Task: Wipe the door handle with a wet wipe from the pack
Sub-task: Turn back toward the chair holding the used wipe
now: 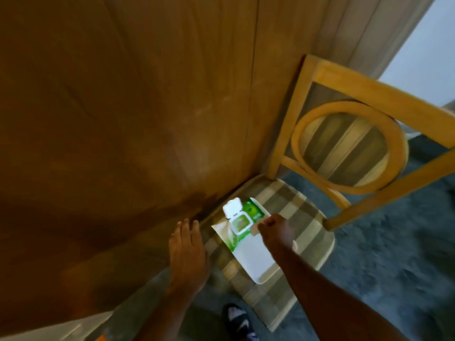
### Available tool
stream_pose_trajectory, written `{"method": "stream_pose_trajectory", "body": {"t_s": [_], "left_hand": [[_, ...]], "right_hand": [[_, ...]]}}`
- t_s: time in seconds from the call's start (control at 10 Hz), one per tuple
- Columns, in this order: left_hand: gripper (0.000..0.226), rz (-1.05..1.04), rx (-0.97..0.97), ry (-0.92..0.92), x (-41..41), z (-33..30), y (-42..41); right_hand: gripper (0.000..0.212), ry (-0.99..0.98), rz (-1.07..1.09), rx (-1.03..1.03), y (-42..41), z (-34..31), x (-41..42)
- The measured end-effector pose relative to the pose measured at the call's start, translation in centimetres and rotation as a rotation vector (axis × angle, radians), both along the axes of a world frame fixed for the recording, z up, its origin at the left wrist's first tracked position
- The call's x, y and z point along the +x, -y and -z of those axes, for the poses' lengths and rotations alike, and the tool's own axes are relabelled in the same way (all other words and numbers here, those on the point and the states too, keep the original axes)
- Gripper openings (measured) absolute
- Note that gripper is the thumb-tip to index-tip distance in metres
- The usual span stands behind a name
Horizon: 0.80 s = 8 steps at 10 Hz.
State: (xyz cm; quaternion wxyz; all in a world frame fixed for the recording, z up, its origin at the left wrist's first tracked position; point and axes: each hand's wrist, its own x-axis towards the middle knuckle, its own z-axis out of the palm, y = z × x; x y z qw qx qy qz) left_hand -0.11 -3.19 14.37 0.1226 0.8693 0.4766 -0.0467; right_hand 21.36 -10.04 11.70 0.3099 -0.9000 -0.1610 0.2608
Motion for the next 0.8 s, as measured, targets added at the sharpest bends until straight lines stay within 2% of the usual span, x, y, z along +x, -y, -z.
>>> {"method": "stream_pose_trajectory", "body": {"t_s": [0.2, 0.4, 0.5, 0.7, 0.8], "left_hand": [[0.081, -0.037, -0.046, -0.002, 1.9, 7.3, -1.4], [0.079, -0.052, -0.029, -0.052, 1.5, 11.0, -3.0], [0.076, -0.055, 0.002, -0.083, 0.9, 12.2, -3.2], [0.086, -0.031, -0.040, -0.133, 1.2, 11.0, -2.6], [0.085, -0.038, -0.032, -0.106, 1.5, 9.8, -2.1]], "right_hand": [[0.029, 0.057, -0.115, -0.271, 2.2, 10.3, 1.5], [0.025, 0.002, -0.158, -0.428, 3.0, 16.5, 1.2], [0.025, -0.089, -0.152, -0.451, 3.1, 18.7, 1.4], [0.030, -0.060, -0.194, -0.508, 3.3, 16.6, 2.6], [0.030, -0.021, -0.137, -0.456, 3.4, 14.8, 2.9]]}}
